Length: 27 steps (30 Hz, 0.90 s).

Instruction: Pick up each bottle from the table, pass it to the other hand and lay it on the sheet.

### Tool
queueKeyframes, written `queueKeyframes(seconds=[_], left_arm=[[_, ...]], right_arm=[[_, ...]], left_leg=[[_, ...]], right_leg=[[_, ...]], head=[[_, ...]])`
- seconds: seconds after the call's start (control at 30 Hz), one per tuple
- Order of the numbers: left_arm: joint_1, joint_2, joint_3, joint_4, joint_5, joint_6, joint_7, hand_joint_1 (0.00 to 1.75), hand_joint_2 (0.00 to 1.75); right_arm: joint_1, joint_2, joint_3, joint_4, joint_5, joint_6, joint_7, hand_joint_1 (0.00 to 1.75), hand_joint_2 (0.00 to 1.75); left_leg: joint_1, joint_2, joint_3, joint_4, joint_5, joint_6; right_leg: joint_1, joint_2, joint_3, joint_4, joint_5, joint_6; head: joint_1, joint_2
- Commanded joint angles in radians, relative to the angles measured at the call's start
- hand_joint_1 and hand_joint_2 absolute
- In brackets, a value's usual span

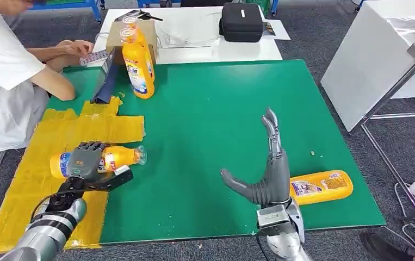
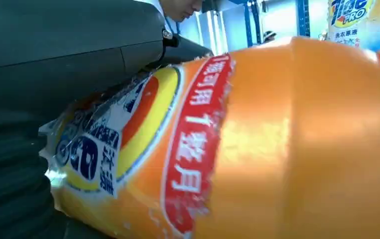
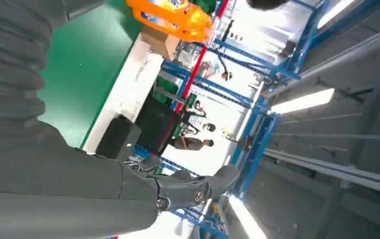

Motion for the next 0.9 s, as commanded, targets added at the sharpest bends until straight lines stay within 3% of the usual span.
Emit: queueKeyframes(seconds=[0.03, 0.27, 0.3, 0.5, 0.7, 0.9], left_arm=[[0.06, -0.015, 0.035, 0.05, 0.145, -0.054, -0.119, 0.0, 1.75], [0.112, -0.027, 0.056, -0.068, 0.297, -0.136, -0.225, 0.0, 1.75], [0.116, -0.027, 0.052, -0.077, 0.297, -0.133, -0.225, 0.0, 0.0], [0.183, -0.05, 0.046, -0.237, 0.439, -0.206, -0.317, 0.0, 0.0], [0.193, -0.046, 0.041, -0.259, 0.446, -0.215, -0.312, 0.0, 0.0], [0.295, -0.108, 0.06, -0.474, 0.612, -0.238, -0.442, 0.0, 0.0]], right_arm=[[-0.053, -0.018, 0.016, 0.103, 0.029, 0.016, 0.028, 0.0, 1.75], [-0.06, -0.021, 0.004, 0.117, 0.038, 0.027, 0.038, 0.0, 1.75], [-0.059, -0.021, 0.004, 0.118, 0.038, 0.03, 0.039, 0.0, 1.75], [-0.067, -0.027, 0.009, 0.136, 0.064, 0.055, 0.043, 0.0, 1.75], [-0.065, -0.026, 0.008, 0.136, 0.066, 0.054, 0.043, 0.0, 1.75], [-0.073, -0.051, 0.022, 0.148, 0.139, 0.057, 0.077, 0.0, 1.75]], left_leg=[[0.001, 0.003, 0.005, -0.002, -0.001, -0.001], [0.001, 0.002, 0.005, -0.002, -0.001, -0.001], [0.0, 0.001, 0.003, -0.001, 0.0, 0.0], [0.001, 0.0, 0.002, 0.0, 0.0, 0.0], [0.0, -0.001, 0.0, 0.0, 0.0, 0.0], [0.001, -0.001, 0.001, 0.0, -0.001, 0.0]], right_leg=[[0.001, 0.006, 0.004, -0.002, 0.0, -0.002], [0.0, 0.005, 0.005, -0.002, -0.001, -0.002], [0.0, 0.003, 0.004, -0.002, -0.001, -0.001], [0.0, 0.003, 0.004, -0.001, -0.001, -0.002], [0.0, 0.001, 0.001, -0.001, -0.001, -0.001], [0.001, 0.002, 0.003, -0.001, -0.002, -0.002]], head=[[0.0, 0.0], [0.0, 0.0], [0.0, 0.0], [0.0, 0.0], [0.0, 0.0], [0.0, 0.0]])
